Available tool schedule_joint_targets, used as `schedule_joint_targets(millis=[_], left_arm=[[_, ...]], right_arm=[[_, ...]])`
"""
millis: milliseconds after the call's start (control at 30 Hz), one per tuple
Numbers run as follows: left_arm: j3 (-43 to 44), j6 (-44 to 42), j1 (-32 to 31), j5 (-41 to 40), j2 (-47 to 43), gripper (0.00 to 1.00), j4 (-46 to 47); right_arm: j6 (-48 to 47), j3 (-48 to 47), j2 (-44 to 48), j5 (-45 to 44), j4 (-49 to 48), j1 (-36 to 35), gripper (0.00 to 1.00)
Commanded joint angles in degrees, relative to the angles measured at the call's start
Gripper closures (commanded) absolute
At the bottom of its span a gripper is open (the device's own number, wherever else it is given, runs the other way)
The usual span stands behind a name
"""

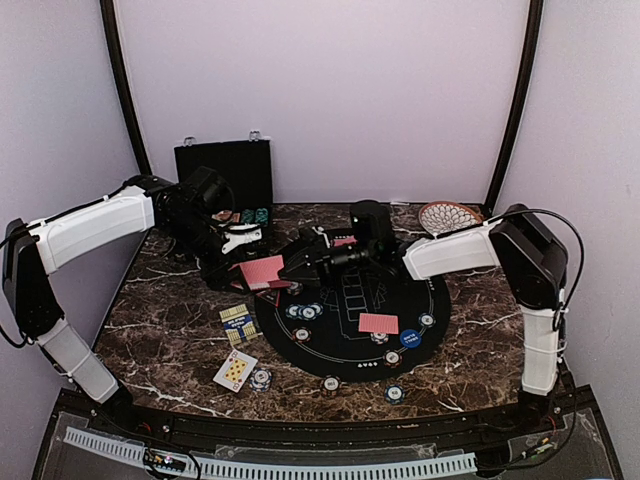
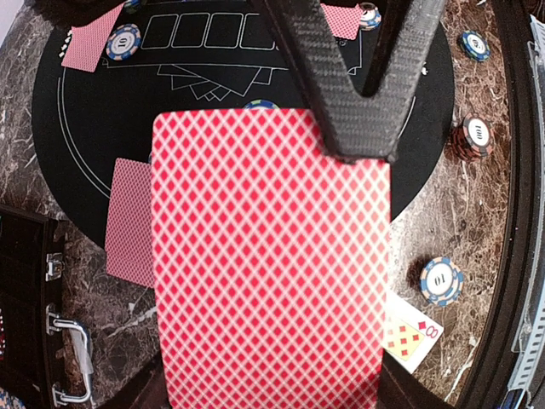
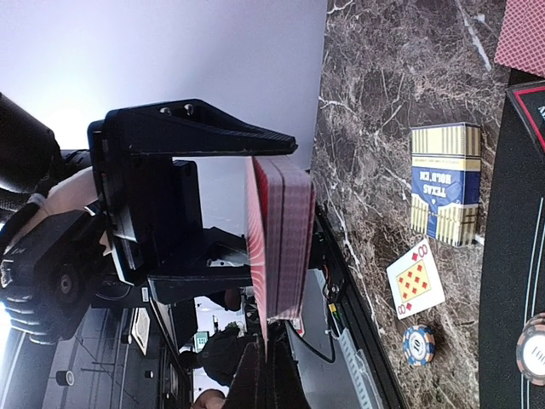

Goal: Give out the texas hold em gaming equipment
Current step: Pick up the poker card from the face-down deck piles.

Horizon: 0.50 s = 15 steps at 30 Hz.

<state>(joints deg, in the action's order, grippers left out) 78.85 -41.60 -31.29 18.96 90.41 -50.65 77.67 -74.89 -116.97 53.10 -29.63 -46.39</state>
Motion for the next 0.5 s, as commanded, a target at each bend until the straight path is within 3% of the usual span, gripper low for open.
schedule_joint_targets(millis=[0,233,467], left_arm=[[-0.01,-0.51,0.26,0.18,-1.71,1.00,-1.58],[-0.85,-0.46,0.27,0.29,-2.05,1.00,-1.19],[-0.29,-0.23,0.26,1.07,-1.91,1.00,-1.84]], right_arm=[[1.26,2.31,4.20,-0.92,-4.74,1.01,1.00],[-1.65,12.32,12.28,-0.94,-1.43,4.54,1.00],[-10.86,24.27,21.35,-1.59,10.42,9.59,1.00]])
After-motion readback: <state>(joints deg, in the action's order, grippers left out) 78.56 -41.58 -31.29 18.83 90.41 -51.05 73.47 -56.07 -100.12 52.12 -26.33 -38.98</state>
